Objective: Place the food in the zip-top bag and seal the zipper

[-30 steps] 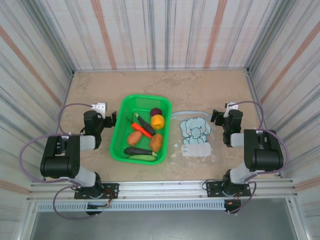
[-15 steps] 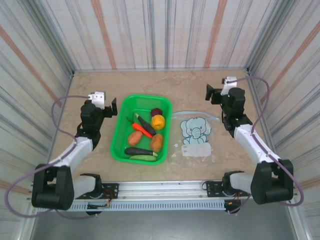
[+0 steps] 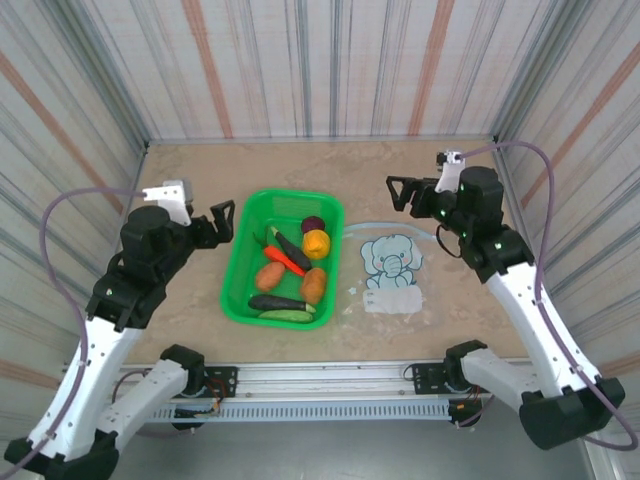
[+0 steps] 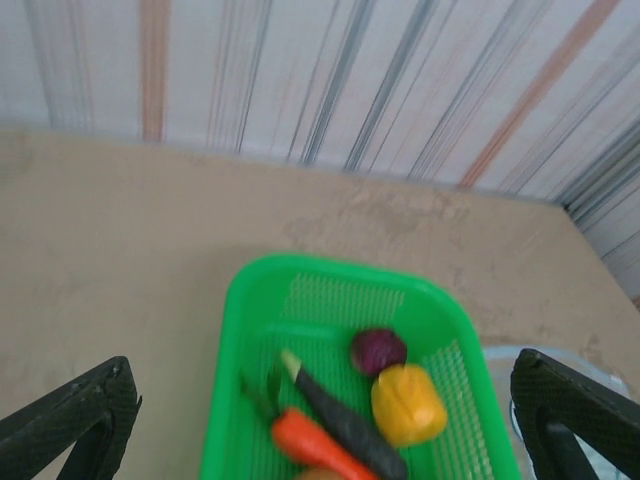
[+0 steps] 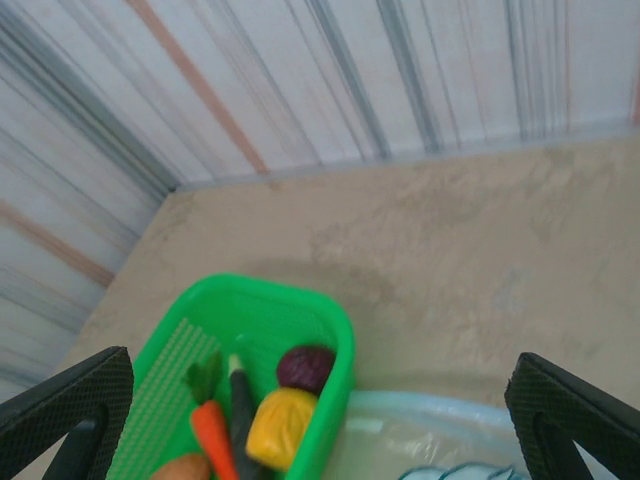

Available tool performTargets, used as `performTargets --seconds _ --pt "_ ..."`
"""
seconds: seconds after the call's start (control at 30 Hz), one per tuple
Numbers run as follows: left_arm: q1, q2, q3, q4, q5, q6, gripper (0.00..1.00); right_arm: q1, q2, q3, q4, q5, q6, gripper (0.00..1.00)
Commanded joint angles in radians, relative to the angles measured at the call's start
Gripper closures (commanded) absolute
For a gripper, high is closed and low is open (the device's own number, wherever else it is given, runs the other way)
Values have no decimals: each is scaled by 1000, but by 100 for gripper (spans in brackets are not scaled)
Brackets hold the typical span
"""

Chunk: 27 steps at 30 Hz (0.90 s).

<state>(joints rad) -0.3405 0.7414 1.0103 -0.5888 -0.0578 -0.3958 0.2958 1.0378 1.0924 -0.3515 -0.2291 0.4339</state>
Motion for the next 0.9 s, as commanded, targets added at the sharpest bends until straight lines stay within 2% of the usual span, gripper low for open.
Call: performTargets --seconds 0.0,0.17,0.2,0.27,0.37,0.57,0.87 --pt "49 -35 -51 -221 188 -165 1 32 82 20 -223 -143 119 1" --pt "4 -72 -93 -319 324 -183 1 164 130 -18 -295 -67 112 0" --pt "-12 -81 -103 -346 332 -200 1 188 142 -32 -298 -39 111 2" --pt "-41 -106 -131 -379 340 -225 1 211 186 -43 -305 -18 108 12" --pt "-92 -144 -186 -432 235 -257 1 216 263 -45 -272 -56 121 20" --pt "-105 -116 -204 -440 131 -312 1 235 450 56 -248 -31 108 22" --pt "-103 -15 -199 -315 69 -281 1 235 745 302 -259 76 85 21"
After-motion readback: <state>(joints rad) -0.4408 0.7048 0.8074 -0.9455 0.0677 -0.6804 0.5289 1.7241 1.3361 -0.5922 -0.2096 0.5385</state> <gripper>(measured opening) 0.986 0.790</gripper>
